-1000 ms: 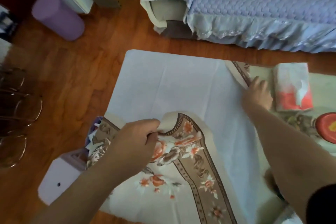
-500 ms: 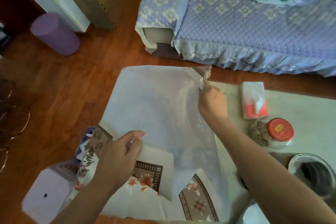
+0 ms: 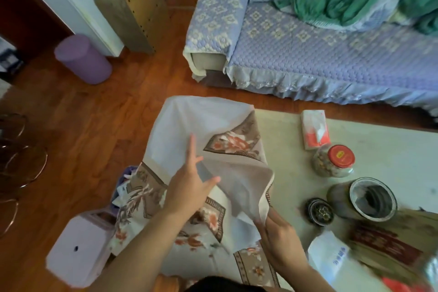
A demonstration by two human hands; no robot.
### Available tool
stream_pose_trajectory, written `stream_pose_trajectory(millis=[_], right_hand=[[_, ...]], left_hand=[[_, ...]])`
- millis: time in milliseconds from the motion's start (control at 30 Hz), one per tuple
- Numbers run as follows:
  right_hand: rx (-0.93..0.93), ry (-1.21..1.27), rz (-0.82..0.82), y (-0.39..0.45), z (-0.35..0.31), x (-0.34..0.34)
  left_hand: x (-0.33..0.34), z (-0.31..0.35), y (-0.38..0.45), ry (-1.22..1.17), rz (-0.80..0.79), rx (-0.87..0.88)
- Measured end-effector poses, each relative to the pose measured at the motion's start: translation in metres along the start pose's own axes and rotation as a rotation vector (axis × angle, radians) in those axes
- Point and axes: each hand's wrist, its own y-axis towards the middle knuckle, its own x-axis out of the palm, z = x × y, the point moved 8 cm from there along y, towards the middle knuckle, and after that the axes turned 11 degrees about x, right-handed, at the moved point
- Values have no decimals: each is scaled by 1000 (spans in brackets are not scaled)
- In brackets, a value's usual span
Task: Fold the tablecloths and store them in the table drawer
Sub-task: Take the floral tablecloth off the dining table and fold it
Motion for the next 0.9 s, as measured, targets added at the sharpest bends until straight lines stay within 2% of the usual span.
stream_pose_trajectory(millis=[100, 167, 267, 333, 433, 500, 633, 733, 800, 833, 900], right_hand=[[-67, -104, -131, -9, -6, 1], [-98, -135, -136, -11, -14, -7], [-179, -163, -70, -11, -32, -25], [-305, -161, -51, -16, -50, -32], [-500, -197, -17, -29, -72, -29], [-554, -229, -9, -35, -79, -23], [-575, -277, -36, -41, -91, -18], [-529, -276, -186, -45, -99, -14], [-357, -124, -306, -37, -101, -23], [-225, 1, -311, -28, -103, -32], [17, 126, -201, 5, -116, -51]], left_hand=[[37, 19, -7, 123, -399, 176], [54, 25, -13, 140, -510, 223], [55, 16, -9, 58, -426, 189], [50, 2, -6, 11, -364, 161], [46, -9, -9, 74, -388, 185], [47, -12, -12, 79, -388, 221], [40, -26, -17, -34, -240, 150], [26, -33, -28, 59, -111, 159], [18, -36, -38, 102, -52, 181], [14, -36, -43, 98, -41, 195], [11, -31, -52, 68, -49, 266]])
